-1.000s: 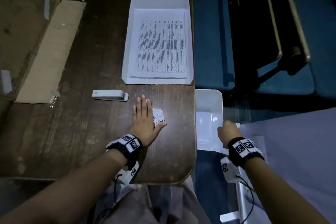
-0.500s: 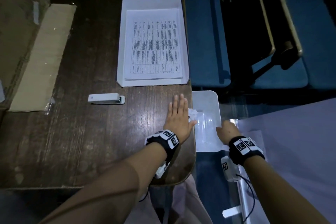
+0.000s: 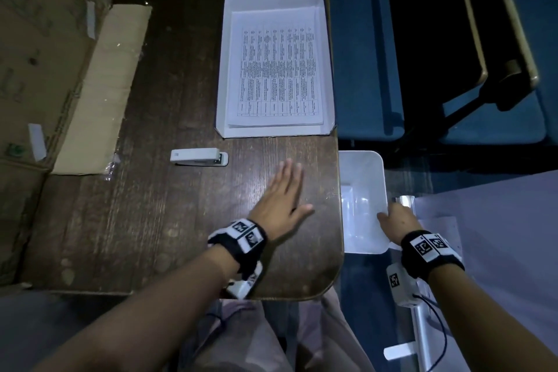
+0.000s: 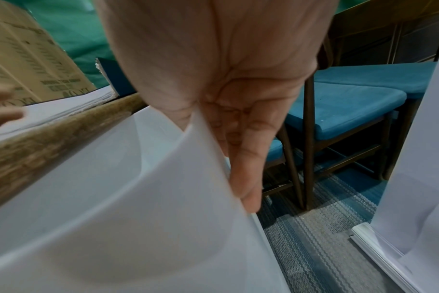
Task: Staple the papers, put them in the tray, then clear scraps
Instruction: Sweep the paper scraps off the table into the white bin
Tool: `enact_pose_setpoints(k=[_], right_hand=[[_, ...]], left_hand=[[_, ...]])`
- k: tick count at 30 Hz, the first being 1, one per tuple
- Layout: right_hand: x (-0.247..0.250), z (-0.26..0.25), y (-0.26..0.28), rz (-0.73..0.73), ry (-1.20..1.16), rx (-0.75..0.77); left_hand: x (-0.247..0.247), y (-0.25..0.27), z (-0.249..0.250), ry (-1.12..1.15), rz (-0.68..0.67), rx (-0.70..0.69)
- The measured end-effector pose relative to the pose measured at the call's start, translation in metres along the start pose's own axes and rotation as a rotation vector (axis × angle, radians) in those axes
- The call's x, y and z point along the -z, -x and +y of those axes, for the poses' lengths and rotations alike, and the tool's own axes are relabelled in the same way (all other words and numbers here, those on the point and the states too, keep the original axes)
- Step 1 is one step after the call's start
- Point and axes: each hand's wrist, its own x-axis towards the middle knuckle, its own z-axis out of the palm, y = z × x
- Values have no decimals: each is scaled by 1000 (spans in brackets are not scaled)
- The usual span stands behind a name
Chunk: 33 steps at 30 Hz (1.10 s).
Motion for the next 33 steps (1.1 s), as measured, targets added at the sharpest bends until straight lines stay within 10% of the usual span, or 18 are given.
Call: enact_pose_setpoints(k=[7, 33], right_hand=[[1, -2, 0, 8, -4, 4], [9, -1, 1, -26, -66, 74]], left_hand=[[4, 68, -82, -126, 4, 252], [-53, -58, 92, -266, 36, 154]])
